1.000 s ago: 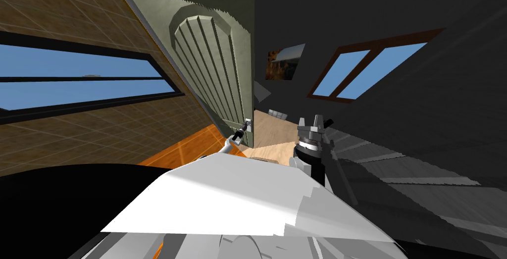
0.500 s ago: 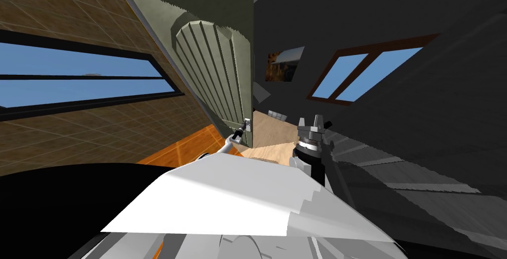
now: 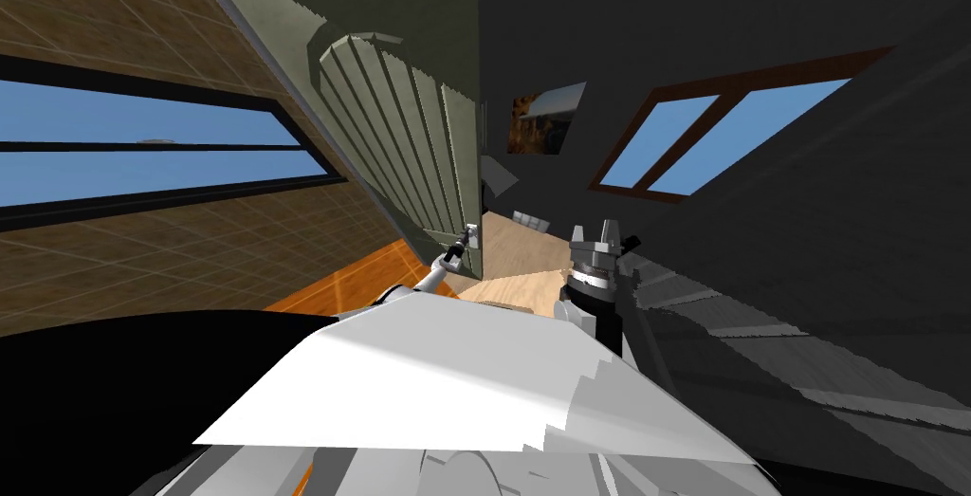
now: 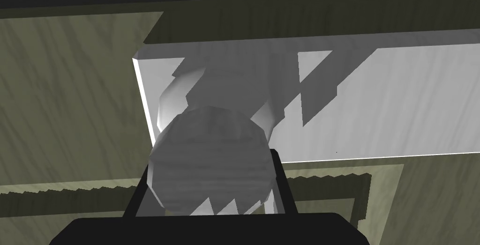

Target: Push the door open

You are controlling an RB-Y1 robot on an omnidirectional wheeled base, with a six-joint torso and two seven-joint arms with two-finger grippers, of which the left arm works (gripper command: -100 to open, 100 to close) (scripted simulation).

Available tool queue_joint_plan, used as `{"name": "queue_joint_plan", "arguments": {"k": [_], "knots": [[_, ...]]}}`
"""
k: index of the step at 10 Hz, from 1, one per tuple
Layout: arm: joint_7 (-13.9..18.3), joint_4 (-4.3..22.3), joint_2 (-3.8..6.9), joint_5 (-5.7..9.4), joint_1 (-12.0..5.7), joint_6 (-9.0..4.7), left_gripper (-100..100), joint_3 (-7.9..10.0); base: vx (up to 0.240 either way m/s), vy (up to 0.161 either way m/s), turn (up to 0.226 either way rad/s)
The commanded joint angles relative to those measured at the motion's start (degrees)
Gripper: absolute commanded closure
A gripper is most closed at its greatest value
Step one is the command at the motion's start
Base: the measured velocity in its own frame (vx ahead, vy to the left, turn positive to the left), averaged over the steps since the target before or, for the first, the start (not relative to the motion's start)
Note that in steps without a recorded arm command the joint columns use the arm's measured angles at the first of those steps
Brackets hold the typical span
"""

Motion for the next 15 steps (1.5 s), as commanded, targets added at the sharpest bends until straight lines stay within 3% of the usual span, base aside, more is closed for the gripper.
{"name": "queue_joint_plan", "arguments": {"k": [1, 5, 7, 10, 11, 12, 15], "knots": [[-0.4, 1.4, 0.11, 0.16, -1.02, -0.17, 100, 1.94, 0.066, -0.088, 0.023], [-0.9, 7.1, -0.41, 0.45, -5.0, -1.28, 100, 5.78, 0.066, -0.097, 0.022], [-1.0, 8.0, -0.5, 0.5, -5.67, -1.46, 100, 6.41, 0.073, -0.092, 0.035], [-1.4, 11.9, -0.85, 0.71, -8.4, -2.22, 100, 9.04, 0.062, -0.089, 0.019], [-1.5, 12.5, -0.91, 0.74, -8.8, -2.34, 100, 9.43, 0.058, -0.065, 0.026], [-1.5, 11.2, -0.48, 0.73, -7.77, -1.74, 100, 9.33, 0.023, -0.016, 0.031], [-1.9, 11.4, 0.18, 1.22, -7.61, -1.81, 100, 10.75, 0.127, -0.06, 0.046]]}}
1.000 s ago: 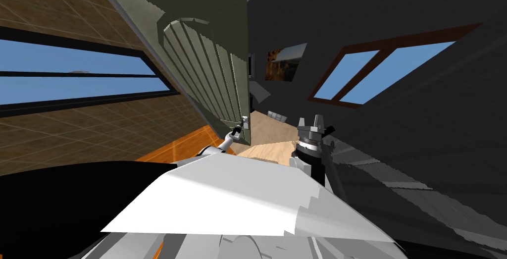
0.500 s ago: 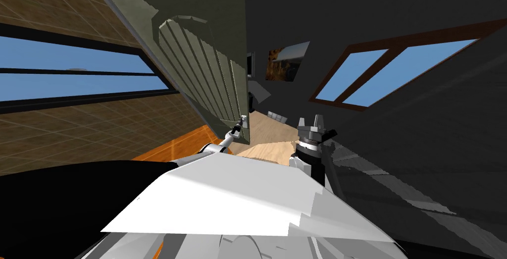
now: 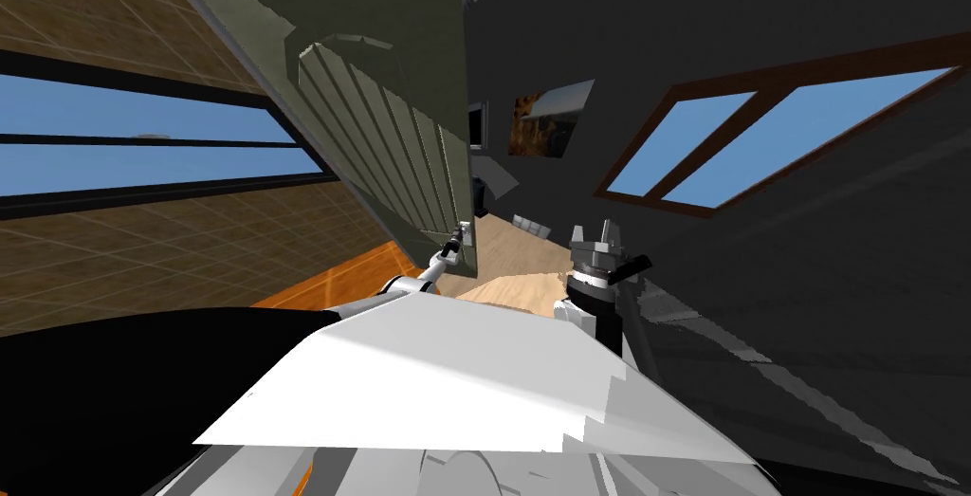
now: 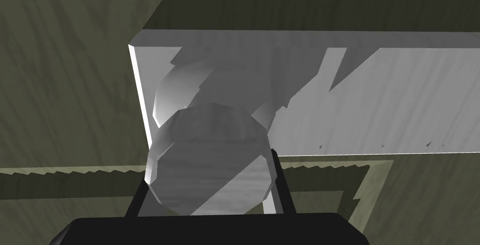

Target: Push the door open

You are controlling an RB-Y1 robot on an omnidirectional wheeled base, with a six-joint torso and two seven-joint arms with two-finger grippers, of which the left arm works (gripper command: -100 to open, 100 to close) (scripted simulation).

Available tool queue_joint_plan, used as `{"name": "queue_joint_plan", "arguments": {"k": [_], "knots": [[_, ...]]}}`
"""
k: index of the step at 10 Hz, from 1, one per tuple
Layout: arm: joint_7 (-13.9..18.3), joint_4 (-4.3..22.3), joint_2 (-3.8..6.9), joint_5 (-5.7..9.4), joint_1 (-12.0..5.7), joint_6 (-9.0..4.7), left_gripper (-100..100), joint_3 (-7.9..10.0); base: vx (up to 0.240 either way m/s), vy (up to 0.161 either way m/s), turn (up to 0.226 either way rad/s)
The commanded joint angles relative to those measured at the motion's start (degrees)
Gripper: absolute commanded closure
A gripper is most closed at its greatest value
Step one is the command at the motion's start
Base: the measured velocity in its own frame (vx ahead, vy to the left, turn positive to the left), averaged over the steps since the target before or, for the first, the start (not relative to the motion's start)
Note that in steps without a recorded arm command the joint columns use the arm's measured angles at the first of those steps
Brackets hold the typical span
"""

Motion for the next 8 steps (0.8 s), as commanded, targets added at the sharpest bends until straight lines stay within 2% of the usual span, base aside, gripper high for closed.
{"name": "queue_joint_plan", "arguments": {"k": [1, 4, 8], "knots": [[-0.3, 0.5, 0.55, 0.32, -0.69, -0.49, 100, 0.91, 0.181, -0.042, 0.038], [-0.7, 0.6, 1.03, 0.73, -0.51, -0.54, 100, 2.06, 0.176, -0.061, 0.027], [-1.4, 0.8, 1.96, 1.51, -0.17, -0.62, 100, 4.24, 0.178, -0.096, 0.056]]}}
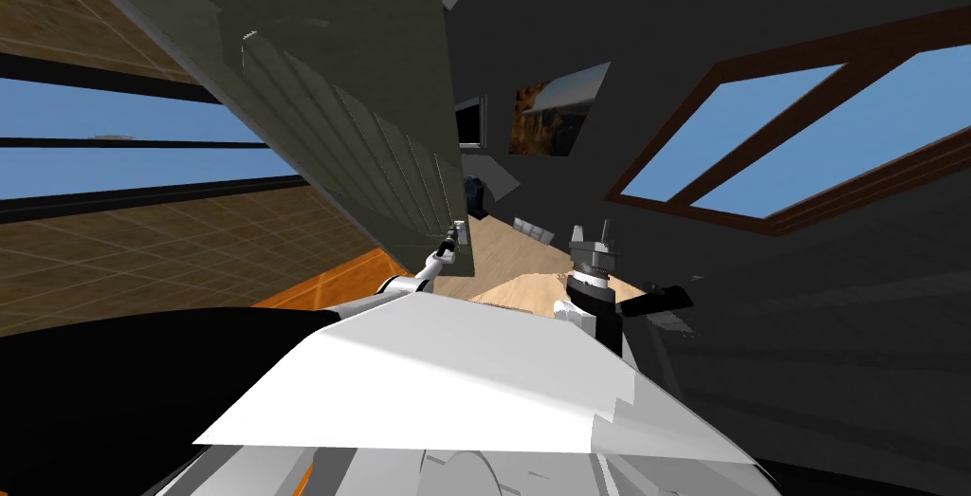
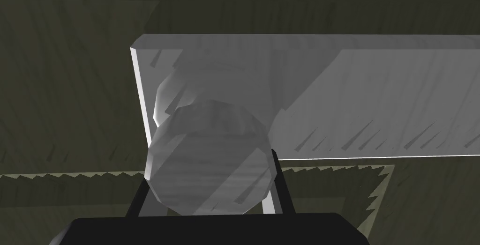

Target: Push the door open

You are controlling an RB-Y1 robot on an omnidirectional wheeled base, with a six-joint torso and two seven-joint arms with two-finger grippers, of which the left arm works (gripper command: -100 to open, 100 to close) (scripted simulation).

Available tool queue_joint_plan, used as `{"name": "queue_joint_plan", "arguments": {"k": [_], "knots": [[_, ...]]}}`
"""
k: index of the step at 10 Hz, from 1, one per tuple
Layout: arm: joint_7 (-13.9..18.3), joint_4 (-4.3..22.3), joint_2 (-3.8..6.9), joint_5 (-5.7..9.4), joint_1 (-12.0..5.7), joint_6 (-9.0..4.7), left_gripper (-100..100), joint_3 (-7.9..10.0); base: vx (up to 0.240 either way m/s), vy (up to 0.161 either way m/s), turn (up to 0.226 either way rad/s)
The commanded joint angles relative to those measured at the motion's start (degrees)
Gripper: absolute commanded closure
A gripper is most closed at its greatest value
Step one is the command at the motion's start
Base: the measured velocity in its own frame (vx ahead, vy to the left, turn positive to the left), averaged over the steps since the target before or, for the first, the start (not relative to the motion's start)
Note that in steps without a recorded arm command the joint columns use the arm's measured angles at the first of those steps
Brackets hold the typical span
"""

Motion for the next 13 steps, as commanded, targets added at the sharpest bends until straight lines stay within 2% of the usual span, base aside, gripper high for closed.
{"name": "queue_joint_plan", "arguments": {"k": [1, 13], "knots": [[-0.2, 0.3, 0.83, 0.39, -0.08, -0.21, 100, 1.07, 0.163, -0.056, 0.053], [-2.6, 1.0, 3.78, 2.86, 1.0, -0.47, 100, 8.04, 0.191, -0.102, 0.063]]}}
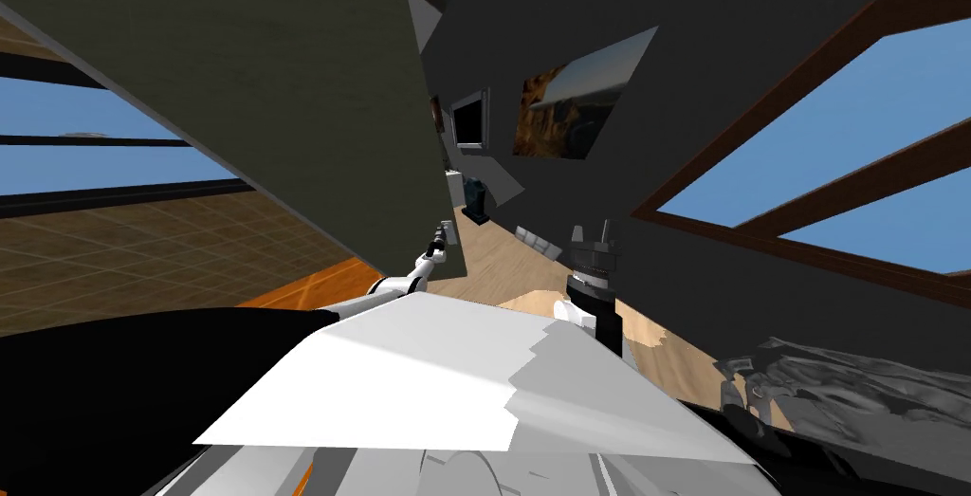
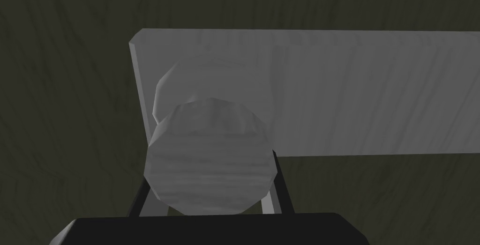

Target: Push the door open

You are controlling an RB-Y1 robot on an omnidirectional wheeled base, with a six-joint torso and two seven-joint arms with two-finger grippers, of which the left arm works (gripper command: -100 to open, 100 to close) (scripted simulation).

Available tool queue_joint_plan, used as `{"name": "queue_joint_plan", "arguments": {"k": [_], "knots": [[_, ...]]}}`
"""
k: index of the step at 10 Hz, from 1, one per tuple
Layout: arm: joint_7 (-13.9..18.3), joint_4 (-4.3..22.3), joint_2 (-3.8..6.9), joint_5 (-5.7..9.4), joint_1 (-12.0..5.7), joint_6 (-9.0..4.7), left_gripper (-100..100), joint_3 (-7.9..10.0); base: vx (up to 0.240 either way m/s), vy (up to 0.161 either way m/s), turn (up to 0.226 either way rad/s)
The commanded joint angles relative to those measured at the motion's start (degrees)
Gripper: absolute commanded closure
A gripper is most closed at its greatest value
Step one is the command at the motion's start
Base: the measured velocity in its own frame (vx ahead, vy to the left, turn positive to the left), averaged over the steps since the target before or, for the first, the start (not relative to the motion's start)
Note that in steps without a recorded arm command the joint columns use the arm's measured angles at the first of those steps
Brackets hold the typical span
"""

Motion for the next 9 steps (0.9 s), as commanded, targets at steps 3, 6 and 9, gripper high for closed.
{"name": "queue_joint_plan", "arguments": {"k": [3, 6, 9], "knots": [[-0.7, -1.0, 0.58, 0.62, 0.58, 0.2, 100, 1.82, 0.17, -0.085, 0.054], [-1.1, -0.9, 1.05, 1.01, 0.75, 0.15, 100, 2.93, 0.153, -0.083, 0.051], [-1.6, -0.7, 1.86, 1.49, 1.32, 0.14, 100, 4.35, 0.143, -0.048, 0.065]]}}
